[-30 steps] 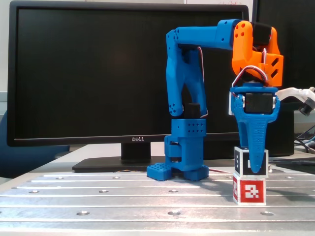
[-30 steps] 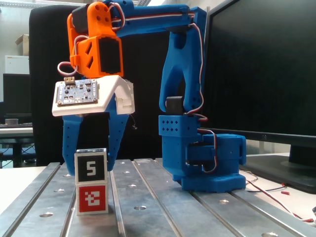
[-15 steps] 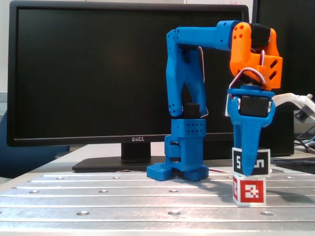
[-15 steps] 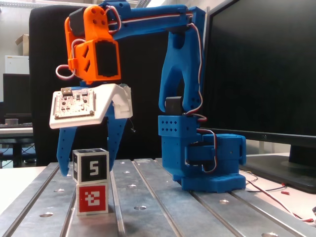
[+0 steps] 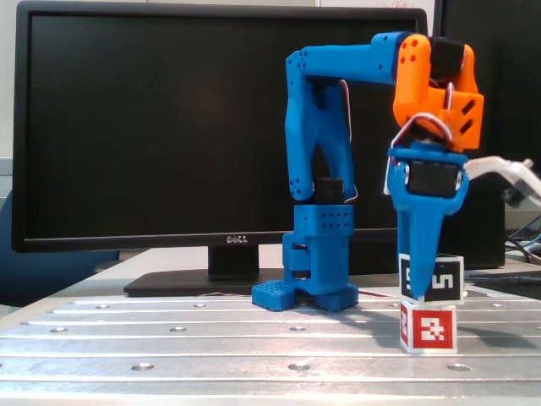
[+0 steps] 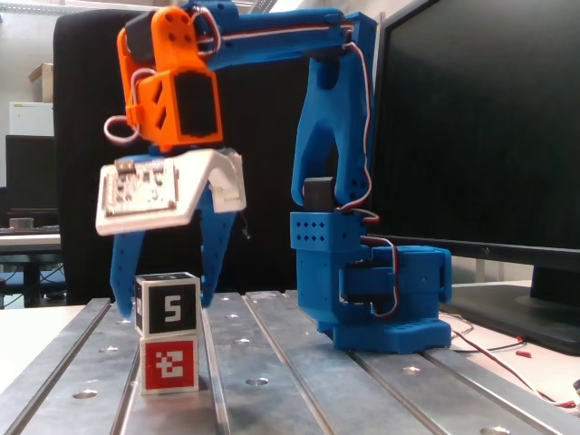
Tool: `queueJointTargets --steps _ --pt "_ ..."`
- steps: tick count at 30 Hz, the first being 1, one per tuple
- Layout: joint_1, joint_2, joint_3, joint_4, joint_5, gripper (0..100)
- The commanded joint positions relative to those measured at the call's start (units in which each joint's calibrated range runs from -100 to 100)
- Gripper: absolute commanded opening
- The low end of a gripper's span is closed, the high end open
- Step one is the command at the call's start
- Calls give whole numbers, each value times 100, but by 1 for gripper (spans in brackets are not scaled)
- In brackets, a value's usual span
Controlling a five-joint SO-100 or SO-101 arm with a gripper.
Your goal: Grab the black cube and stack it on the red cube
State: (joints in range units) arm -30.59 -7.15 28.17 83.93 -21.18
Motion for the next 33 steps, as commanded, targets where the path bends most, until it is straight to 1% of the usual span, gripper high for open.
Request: queueJointTargets --steps 1,28,33 --pt "14 -104 -415 265 -2 25" --pt "21 -46 -1971 1488 34 24" --pt "154 -104 -2089 1547 55 24"
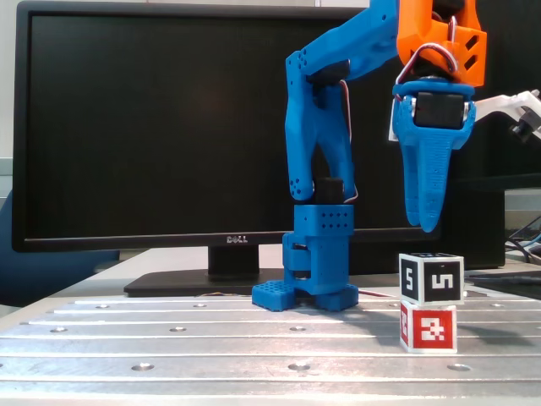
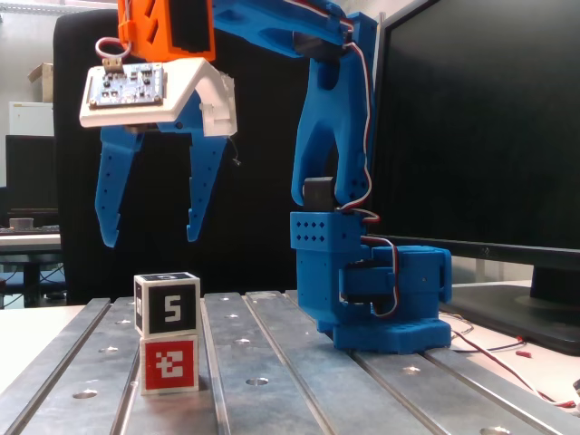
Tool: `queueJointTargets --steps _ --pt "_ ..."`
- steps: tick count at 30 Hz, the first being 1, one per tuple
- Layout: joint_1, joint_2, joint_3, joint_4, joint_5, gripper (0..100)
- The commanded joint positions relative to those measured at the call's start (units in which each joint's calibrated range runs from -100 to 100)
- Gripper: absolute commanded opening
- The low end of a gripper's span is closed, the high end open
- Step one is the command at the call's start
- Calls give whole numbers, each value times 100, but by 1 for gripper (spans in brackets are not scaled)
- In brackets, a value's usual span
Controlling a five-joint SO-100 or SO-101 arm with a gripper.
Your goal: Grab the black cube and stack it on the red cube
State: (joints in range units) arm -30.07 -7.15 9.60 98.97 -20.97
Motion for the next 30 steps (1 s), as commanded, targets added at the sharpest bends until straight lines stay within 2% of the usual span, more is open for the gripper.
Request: queueJointTargets --steps 1,7,16,21,26,30 --pt "124 -104 -232 43 45 23" --pt "486 -104 -431 60 403 11" --pt "1667 -104 -449 35 1665 10" --pt "2103 -79 -386 -25 2165 10" --pt "2310 -104 -359 -25 2328 9" --pt "2302 -112 -331 -119 2312 0"
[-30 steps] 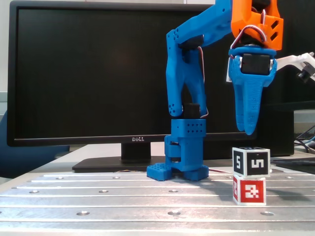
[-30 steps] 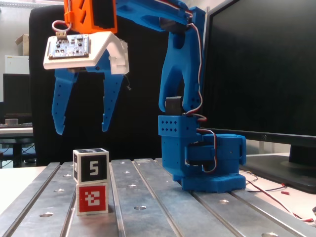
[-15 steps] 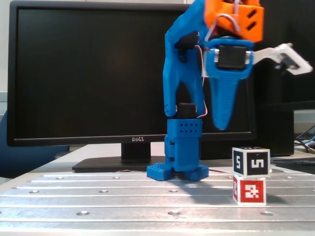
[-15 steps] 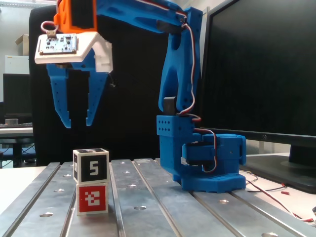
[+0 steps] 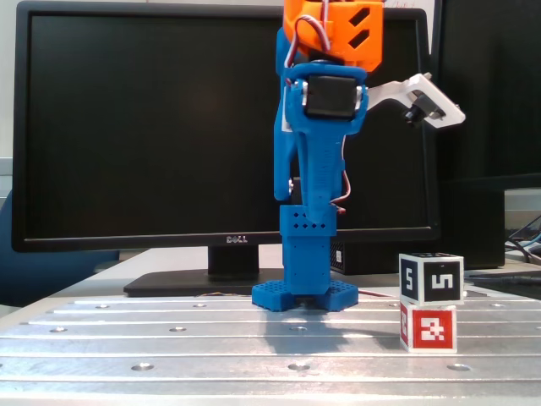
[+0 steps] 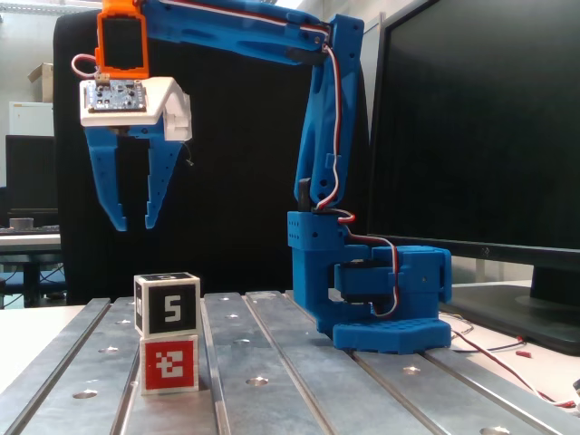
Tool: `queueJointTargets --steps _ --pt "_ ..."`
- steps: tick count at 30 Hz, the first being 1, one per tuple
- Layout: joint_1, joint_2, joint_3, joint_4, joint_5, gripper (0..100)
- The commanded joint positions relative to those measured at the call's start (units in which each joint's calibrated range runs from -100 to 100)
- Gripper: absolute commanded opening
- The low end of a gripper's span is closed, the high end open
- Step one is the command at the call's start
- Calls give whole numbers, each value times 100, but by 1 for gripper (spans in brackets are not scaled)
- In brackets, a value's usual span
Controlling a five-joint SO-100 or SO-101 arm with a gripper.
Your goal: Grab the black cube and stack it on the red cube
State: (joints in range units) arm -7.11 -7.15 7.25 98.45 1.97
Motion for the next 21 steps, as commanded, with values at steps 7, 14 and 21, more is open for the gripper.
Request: queueJointTargets --steps 7,14,21 --pt "21 -1098 1207 -820 -13 1" --pt "176 -2669 3206 -1778 29 1" --pt "301 -3922 4400 -2299 19 1"
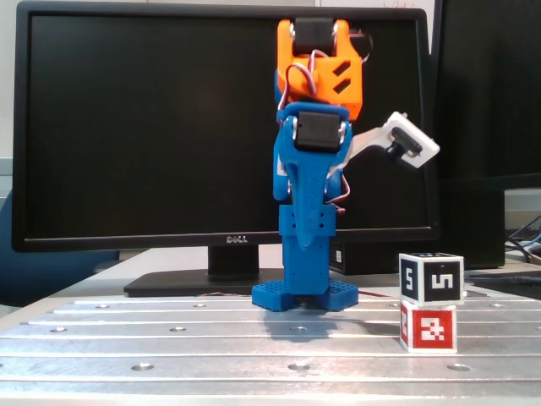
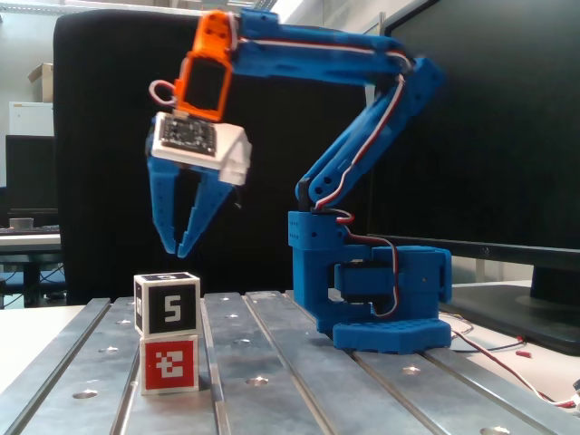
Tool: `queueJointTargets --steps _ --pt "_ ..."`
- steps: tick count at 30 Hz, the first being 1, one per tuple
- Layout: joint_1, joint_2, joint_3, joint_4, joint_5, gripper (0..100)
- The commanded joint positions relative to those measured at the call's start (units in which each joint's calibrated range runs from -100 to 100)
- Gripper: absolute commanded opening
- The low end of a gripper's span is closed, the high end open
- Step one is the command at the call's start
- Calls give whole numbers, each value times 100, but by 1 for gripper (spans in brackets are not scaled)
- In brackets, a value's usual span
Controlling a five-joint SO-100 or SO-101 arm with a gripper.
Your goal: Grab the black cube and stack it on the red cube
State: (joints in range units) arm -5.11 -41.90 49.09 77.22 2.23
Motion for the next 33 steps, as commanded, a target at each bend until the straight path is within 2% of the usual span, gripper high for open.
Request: queueJointTargets --steps 1,19,33 --pt "131 -555 296 -211 -2 1" --pt "249 -2635 1988 -929 -34 1" --pt "419 -4841 3453 -886 -34 1"
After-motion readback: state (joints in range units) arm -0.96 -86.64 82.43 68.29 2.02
